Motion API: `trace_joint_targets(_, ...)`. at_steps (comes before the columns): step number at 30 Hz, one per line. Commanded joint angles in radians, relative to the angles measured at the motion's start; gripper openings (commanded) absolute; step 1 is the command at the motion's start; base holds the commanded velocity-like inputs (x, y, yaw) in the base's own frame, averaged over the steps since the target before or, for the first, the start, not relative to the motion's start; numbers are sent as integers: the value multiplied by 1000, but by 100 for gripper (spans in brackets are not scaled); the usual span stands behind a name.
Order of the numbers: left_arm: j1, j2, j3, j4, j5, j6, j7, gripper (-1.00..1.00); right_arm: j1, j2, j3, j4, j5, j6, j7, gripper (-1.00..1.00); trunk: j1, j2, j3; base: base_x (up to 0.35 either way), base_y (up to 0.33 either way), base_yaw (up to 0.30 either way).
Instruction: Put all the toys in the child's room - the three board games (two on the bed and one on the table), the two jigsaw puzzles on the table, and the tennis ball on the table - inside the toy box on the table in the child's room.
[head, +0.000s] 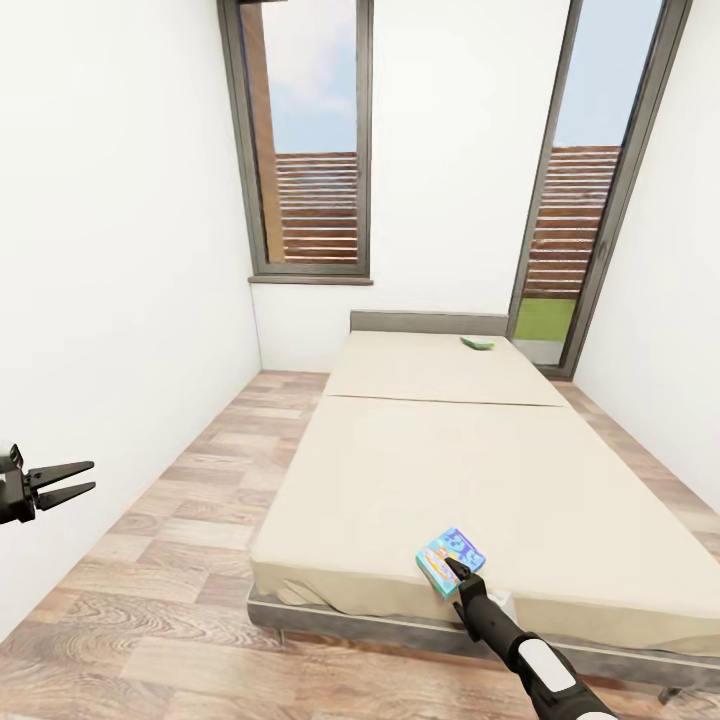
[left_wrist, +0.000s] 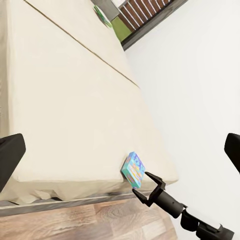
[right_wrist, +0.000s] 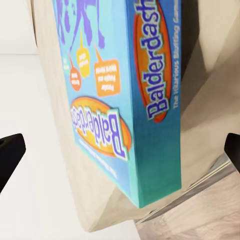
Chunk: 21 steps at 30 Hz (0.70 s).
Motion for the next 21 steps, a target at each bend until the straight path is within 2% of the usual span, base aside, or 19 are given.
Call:
trace_joint_targets(1,0,0,0,0,-1,10,-5,100,-1,1,-5,0,-8,9,1,100,0,0,-1,6,0,0)
trace_joint_targets(11,0,0,0,0,-1,8,-5,100,-1,1,-6,5,-7,9,1,100,0,0,-1,3,1,0)
trace_joint_targets(21,0,0,0,0,-1,8,-5,100,-1,1,-4,6,-6,9,1,100,0,0,-1,75,47,0)
